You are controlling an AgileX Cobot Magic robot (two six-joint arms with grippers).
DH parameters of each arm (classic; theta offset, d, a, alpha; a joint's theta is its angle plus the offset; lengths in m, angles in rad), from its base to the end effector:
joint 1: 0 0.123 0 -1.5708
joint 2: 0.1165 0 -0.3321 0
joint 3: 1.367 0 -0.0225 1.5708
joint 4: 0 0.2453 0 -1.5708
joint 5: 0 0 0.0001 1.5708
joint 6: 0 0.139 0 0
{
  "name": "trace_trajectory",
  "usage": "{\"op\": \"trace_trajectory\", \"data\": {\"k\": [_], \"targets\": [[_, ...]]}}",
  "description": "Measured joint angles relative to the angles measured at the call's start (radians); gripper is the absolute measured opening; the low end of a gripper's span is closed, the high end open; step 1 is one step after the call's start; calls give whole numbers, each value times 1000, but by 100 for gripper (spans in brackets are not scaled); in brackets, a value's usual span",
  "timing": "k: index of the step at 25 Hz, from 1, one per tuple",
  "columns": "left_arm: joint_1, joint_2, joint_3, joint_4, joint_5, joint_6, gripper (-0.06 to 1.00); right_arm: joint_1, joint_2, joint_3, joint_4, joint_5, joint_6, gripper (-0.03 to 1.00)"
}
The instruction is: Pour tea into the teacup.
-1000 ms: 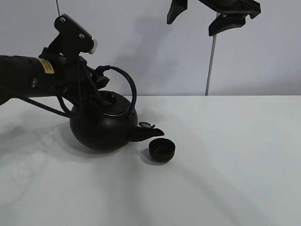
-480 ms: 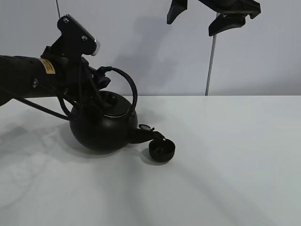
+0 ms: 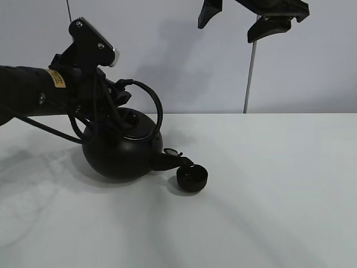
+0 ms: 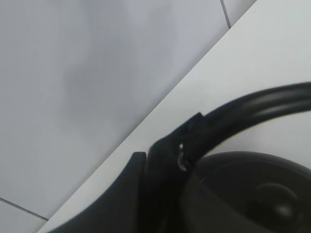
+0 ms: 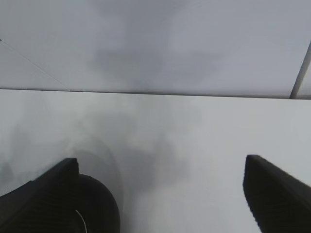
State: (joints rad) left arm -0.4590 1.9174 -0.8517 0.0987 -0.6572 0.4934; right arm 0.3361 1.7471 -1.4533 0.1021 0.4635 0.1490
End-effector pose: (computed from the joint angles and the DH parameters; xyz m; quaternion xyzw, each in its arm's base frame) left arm 0.3867 -0.2004 0.1850 0.4152 0.6974 0.0084 0.5842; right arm 0.4223 0.1542 0.3266 -0.0530 0.8981 0.1436 0.4123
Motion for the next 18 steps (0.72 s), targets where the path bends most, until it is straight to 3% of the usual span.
{"op": "trace_trajectory", "data": {"k": [18], "targets": [[0, 0, 0, 0, 0, 19, 9, 0, 0, 0, 0, 0, 0, 63]]}}
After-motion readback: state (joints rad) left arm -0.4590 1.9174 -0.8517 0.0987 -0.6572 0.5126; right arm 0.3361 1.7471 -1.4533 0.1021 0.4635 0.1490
